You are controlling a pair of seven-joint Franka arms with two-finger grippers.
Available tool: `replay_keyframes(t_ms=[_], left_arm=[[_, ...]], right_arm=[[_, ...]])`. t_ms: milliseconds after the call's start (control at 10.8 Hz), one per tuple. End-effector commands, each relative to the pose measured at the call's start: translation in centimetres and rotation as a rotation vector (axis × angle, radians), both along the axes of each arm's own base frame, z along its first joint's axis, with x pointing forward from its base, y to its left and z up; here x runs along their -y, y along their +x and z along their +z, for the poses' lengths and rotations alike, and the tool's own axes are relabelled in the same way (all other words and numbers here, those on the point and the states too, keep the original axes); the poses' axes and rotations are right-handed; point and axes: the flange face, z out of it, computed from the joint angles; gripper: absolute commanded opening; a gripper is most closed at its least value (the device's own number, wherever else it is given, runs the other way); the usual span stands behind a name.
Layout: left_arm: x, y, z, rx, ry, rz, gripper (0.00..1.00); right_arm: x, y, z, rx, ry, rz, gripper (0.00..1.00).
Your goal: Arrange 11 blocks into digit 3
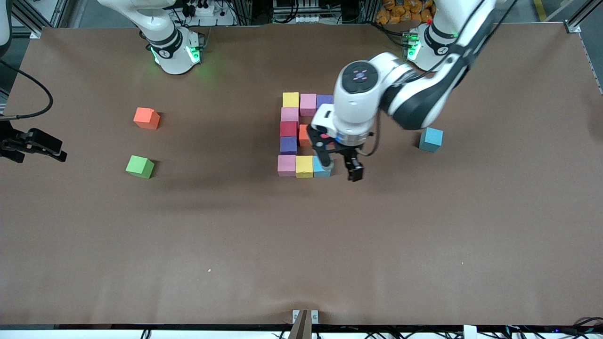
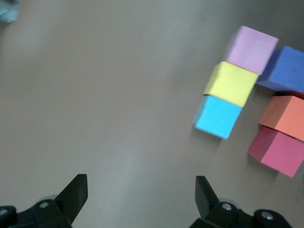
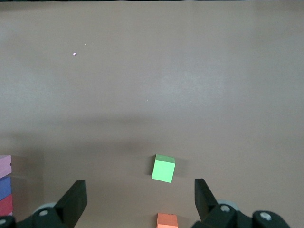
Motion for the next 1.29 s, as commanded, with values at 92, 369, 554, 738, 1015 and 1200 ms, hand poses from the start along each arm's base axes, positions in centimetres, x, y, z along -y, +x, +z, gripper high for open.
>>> replay_keyframes(t_ms=[92,369,554,738,1015,1200], left_arm=[[-8.0,4.6,9.0,-0.054,-0.084,0.214,1.00],[-14.6,7.8,11.5,-0.022,-0.111,0.375,1.00],[-17.6,8.1,14.0,0.011,-0.091,0.546,1.00],[-20.0,7.3,15.3,0.006,-0.044,0.697,1.00],[-25.4,6.4,18.3,-0.033,-0.081,0.821,1.00],[-29.5,5.7,21.0,0.008,-0.093,0.894,1.00]], right_arm=[[0.0,0.0,-0.4,0.000,0.007,0.000,1.00],[0.0,0.1,-0.5,-0.002,0.008,0.000,1.00],[0.0,0.0,-0.5,-0.008,0.007,0.006,1.00],[0.0,-0.1,-0.4,-0.008,0.009,0.005,1.00],[-0.2,0.0,-0.4,-0.006,0.007,0.003,1.00],[-0.4,0.1,-0.5,-0.003,0.007,0.006,1.00]])
